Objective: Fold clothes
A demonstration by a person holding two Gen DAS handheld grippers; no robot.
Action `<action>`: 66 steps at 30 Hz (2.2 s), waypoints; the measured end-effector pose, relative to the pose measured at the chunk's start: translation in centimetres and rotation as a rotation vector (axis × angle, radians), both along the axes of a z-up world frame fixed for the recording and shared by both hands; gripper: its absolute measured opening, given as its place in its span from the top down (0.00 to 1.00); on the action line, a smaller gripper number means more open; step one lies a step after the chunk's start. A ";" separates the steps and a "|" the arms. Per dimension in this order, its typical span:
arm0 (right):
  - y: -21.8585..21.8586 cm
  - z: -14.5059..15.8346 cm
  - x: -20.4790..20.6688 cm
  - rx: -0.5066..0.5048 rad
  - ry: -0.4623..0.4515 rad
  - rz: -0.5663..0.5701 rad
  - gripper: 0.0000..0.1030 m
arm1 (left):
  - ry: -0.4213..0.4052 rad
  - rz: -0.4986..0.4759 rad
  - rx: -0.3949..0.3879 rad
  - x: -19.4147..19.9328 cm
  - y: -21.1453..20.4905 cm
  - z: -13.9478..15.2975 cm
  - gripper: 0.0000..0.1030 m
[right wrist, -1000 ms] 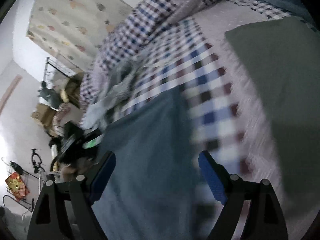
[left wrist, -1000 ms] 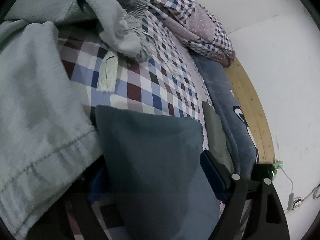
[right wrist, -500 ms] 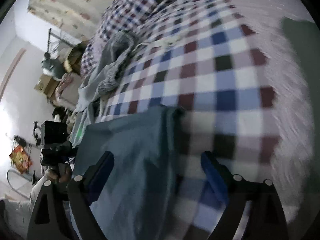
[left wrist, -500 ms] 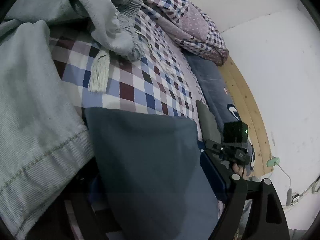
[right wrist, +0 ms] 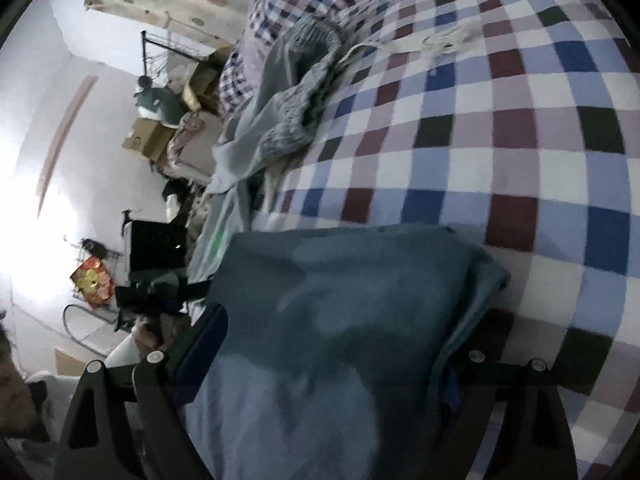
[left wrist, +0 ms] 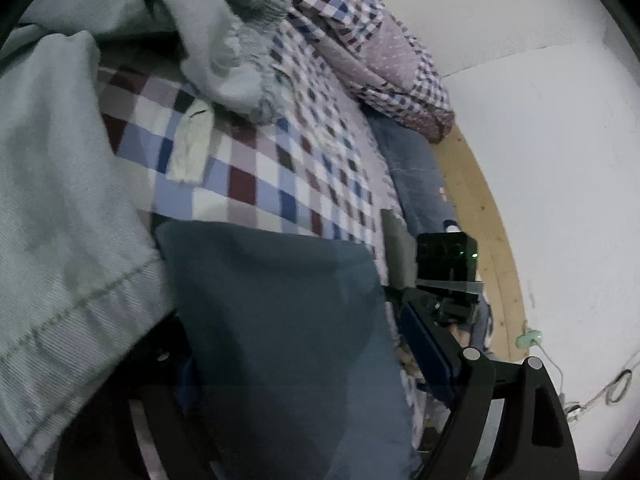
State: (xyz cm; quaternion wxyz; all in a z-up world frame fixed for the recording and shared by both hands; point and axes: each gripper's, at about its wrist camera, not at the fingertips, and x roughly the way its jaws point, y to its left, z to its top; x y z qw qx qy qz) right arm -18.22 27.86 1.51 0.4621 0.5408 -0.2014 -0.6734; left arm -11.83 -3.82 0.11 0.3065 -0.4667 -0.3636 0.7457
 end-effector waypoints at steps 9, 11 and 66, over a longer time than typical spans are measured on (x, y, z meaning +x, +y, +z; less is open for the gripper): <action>5.2 -0.3 -0.5 0.024 -0.014 -0.106 0.11 | -0.055 0.047 -0.037 -0.1 -1.1 -1.2 0.53; 6.3 -0.3 -0.6 0.020 -0.013 -0.128 0.11 | -0.053 0.046 -0.034 0.0 -1.2 -1.4 0.54; -2.9 27.1 43.5 0.454 1.076 -0.697 0.87 | 0.836 0.248 -0.442 35.5 5.9 22.9 0.91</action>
